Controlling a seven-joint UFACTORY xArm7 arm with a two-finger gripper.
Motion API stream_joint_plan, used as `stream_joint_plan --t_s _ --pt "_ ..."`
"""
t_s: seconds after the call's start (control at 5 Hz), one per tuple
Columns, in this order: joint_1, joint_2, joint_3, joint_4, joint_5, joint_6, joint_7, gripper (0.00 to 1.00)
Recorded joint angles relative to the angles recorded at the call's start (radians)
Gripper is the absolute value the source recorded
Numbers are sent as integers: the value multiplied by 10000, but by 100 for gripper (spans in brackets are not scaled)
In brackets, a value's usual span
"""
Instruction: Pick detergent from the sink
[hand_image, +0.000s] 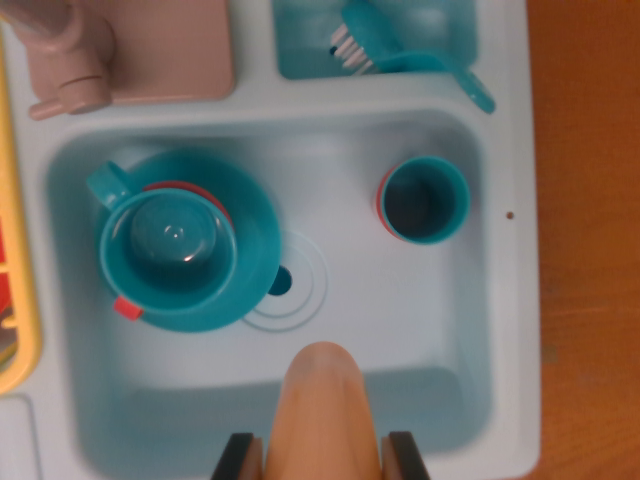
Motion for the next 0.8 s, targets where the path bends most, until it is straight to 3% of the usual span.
stream_joint_plan --t_s 0.2,0.4,0.6,0.8 --pt "0 0 0 0 0 0 0 100" --pt "7 -127 6 266 4 393 -21 100" --pt "7 -127 6 266 4 393 -21 100" --pt "13 -241 11 504 7 744 -40 100"
